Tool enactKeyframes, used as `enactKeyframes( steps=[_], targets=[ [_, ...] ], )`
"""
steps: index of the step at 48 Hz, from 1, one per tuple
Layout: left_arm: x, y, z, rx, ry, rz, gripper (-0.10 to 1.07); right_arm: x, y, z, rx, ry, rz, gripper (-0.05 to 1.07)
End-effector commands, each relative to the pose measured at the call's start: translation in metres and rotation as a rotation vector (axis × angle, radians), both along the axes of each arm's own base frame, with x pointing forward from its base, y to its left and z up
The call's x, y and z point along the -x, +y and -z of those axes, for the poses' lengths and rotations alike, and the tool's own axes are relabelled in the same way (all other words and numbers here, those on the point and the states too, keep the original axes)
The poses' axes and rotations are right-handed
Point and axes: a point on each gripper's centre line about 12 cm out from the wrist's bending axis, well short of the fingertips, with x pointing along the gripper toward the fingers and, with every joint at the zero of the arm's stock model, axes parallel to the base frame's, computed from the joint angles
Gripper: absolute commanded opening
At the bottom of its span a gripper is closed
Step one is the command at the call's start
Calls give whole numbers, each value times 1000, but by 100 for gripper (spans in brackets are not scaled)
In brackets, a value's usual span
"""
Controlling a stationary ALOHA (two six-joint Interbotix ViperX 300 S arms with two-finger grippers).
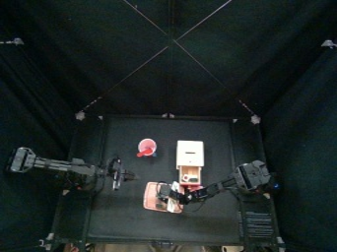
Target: Put sushi piece in drawer
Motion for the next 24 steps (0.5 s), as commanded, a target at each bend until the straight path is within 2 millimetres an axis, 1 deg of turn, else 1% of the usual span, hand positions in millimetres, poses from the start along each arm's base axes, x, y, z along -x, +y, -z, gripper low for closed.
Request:
enactKeyframes(
  steps=[1, 6, 12, 17, 24],
  targets=[
    [-2, 0, -5, -1, -15, -1, 18, -1, -1, -27, -12, -60, 4, 56],
    [-2, 0, -5, -2, -15, 0, 18, 8, -5, -36, -1, -73, 21, 56],
    [-2, 0, -5, -2, -15, 0, 18, 24, -16, -51, 23, -91, 76, 56],
    [-2, 0, -5, -2, -15, 0, 18, 45, -31, -63, 40, -97, 174, 56],
    [-2, 0, -5, -4, -17, -1, 18, 78, -48, -72, 63, -87, 310, 56]
  ],
)
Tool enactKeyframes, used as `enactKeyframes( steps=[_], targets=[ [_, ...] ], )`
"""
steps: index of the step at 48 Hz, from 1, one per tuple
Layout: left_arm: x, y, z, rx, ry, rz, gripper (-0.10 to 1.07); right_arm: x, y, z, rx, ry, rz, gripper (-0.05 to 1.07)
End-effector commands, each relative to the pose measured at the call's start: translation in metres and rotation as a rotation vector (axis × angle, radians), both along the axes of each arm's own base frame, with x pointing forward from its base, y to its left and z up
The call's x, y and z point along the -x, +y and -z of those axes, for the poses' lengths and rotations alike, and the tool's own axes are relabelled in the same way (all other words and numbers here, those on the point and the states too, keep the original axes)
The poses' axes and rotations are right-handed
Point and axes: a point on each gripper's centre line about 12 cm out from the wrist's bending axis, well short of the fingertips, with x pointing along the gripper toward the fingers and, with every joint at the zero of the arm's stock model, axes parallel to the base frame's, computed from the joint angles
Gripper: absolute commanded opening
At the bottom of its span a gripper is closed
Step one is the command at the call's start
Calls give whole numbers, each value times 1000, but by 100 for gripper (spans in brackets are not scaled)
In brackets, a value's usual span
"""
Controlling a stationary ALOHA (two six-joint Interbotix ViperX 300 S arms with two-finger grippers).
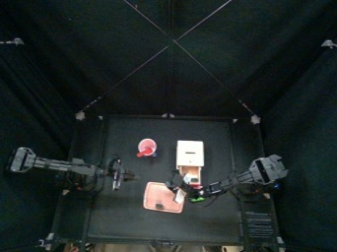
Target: Put sushi piece in drawer
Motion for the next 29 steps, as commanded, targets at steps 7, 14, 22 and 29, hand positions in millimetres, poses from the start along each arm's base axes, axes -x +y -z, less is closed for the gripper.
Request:
enactKeyframes(
  steps=[7, 14, 22, 29],
  targets=[
    [-2, 1, -5, -1, -15, -4, 18, 45, -18, -34, 52, -48, 184, 57],
    [-2, 1, -5, -1, -15, -4, 18, 62, -21, -35, 67, -33, 239, 58],
    [-2, 1, -5, -1, -15, -5, 18, 65, -20, -28, 48, -9, 247, 60],
    [-2, 1, -4, -1, -14, -5, 18, 62, -16, -21, 32, 6, 224, 65]
  ],
)
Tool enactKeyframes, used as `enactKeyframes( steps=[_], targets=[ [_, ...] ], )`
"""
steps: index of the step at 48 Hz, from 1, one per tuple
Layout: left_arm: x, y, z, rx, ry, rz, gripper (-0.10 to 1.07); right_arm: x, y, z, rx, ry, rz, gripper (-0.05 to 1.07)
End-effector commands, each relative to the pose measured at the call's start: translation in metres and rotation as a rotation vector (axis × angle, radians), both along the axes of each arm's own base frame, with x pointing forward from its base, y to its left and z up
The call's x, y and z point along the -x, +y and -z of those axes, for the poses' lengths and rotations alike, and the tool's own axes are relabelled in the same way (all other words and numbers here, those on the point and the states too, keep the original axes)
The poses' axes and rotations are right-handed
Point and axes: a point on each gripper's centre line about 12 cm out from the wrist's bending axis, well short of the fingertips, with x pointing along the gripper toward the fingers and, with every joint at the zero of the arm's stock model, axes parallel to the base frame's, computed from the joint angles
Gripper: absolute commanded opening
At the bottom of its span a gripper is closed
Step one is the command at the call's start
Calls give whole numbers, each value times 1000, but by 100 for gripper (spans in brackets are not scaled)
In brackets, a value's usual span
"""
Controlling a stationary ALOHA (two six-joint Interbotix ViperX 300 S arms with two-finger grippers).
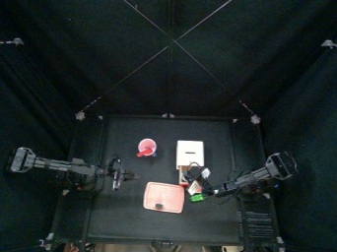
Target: Put sushi piece in drawer
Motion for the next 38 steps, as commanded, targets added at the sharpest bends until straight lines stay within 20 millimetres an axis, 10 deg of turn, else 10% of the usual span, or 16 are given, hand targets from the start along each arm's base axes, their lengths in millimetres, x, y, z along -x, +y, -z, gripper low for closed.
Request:
enactKeyframes(
  steps=[1, 38],
  targets=[
    [-2, 1, -5, 0, -17, -3, 18, -3, 3, -4, -18, -18, -13, 66],
    [-2, 1, -5, 0, -17, -3, 18, -3, 4, 7, -34, 20, -2, 88]
  ],
)
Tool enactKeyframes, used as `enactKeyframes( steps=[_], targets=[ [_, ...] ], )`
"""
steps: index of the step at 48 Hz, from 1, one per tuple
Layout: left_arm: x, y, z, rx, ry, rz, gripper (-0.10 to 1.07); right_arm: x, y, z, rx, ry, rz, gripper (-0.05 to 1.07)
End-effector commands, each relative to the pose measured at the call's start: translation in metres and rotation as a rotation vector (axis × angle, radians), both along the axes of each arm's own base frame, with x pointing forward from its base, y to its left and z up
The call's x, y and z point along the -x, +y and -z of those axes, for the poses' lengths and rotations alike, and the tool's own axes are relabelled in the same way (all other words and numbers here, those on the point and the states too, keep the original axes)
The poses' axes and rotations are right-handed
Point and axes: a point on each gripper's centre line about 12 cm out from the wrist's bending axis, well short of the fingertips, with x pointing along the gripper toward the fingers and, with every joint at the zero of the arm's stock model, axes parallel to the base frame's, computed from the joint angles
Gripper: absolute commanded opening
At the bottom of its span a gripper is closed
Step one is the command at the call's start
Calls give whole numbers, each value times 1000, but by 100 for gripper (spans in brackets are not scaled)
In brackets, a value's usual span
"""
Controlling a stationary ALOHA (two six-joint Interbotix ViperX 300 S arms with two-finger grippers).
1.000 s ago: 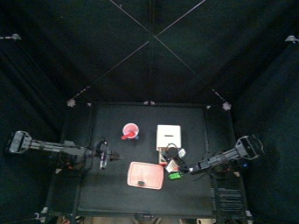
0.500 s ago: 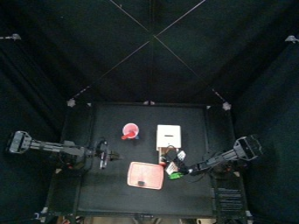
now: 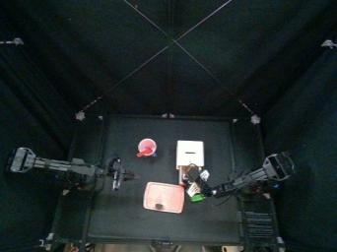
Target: Put sushi piece in drawer
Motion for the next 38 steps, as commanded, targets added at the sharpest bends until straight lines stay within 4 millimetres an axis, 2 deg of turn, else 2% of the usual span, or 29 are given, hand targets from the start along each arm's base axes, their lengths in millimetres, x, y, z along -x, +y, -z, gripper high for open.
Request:
enactKeyframes(
  steps=[1, 38],
  targets=[
    [-3, 1, -5, 0, -15, -3, 18, -1, 1, -7, -4, -20, -2, 88],
    [-2, 1, -5, 2, -15, -4, 18, -1, 2, -5, -14, -10, -2, 88]
  ],
)
